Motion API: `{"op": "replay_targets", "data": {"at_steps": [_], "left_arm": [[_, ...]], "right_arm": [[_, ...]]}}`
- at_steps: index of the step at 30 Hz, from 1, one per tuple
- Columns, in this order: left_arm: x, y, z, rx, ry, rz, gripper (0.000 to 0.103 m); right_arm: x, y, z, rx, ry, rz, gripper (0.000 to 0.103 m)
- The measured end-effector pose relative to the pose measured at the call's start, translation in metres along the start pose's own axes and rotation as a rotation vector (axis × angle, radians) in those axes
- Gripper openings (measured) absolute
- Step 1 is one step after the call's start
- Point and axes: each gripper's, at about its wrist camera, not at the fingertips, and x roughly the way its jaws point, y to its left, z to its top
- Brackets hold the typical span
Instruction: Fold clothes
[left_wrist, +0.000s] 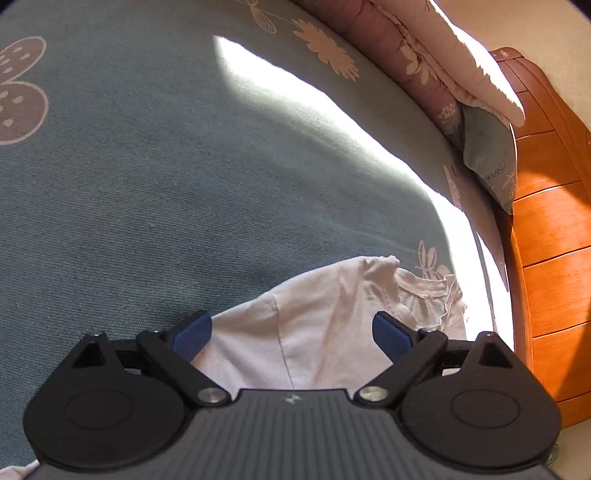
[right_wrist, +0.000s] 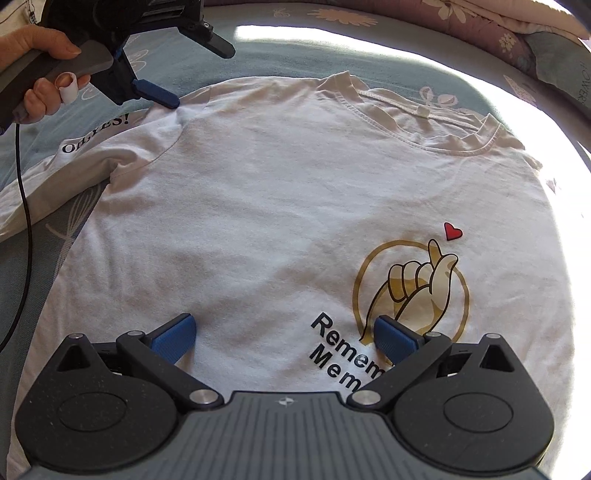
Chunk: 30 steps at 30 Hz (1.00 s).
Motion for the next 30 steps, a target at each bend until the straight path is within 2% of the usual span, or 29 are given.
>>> {"op": "replay_targets", "data": {"at_steps": [3, 5, 7, 9, 10, 11, 14, 17, 20, 22, 25, 30], "left_arm": [[-0.004, -0.011, 0.002, -0.028, 0.030, -0.113, 0.096], [0.003, -0.026, -0.005, 0.002, 0.086, -0.165, 0.097], [0.024, -0.037, -0.016, -0.022, 0.210, -0.238, 0.097], [0.040, -0.046, -0.029, 0.020, 0.280, -0.220, 0.098], [0.043, -0.049, -0.033, 0.062, 0.279, -0.151, 0.098], [0.046, -0.049, -0.034, 0.099, 0.260, -0.083, 0.096], [0.046, -0.040, -0.027, 0.046, 0.227, -0.102, 0.095], [0.044, -0.041, -0.022, 0.064, 0.229, -0.092, 0.095], [0.035, -0.042, -0.013, 0.086, 0.197, -0.065, 0.096], [0.027, -0.031, -0.003, 0.098, 0.144, 0.016, 0.097], [0.010, -0.005, 0.007, -0.009, 0.099, -0.001, 0.096], [-0.040, 0.009, 0.009, -0.065, -0.061, -0.010, 0.099]], "right_arm": [[0.000, 0.000, -0.001, 0.000, -0.010, 0.000, 0.103], [0.000, 0.000, -0.001, -0.001, -0.009, 0.001, 0.103], [0.000, 0.000, 0.000, -0.003, -0.005, 0.003, 0.103], [0.001, -0.001, 0.002, -0.007, 0.005, 0.006, 0.103], [0.001, -0.001, 0.003, -0.010, 0.013, 0.008, 0.103], [0.001, -0.001, 0.004, -0.013, 0.023, 0.009, 0.103], [0.003, -0.001, 0.011, -0.026, 0.064, 0.012, 0.103], [0.005, -0.001, 0.020, -0.028, 0.113, 0.019, 0.103], [0.002, -0.007, 0.027, 0.004, 0.120, 0.036, 0.103], [-0.002, -0.010, 0.034, 0.018, 0.106, 0.052, 0.103], [-0.008, -0.015, 0.049, 0.026, 0.067, 0.084, 0.103], [0.001, -0.009, 0.092, -0.038, -0.013, 0.125, 0.103]]}}
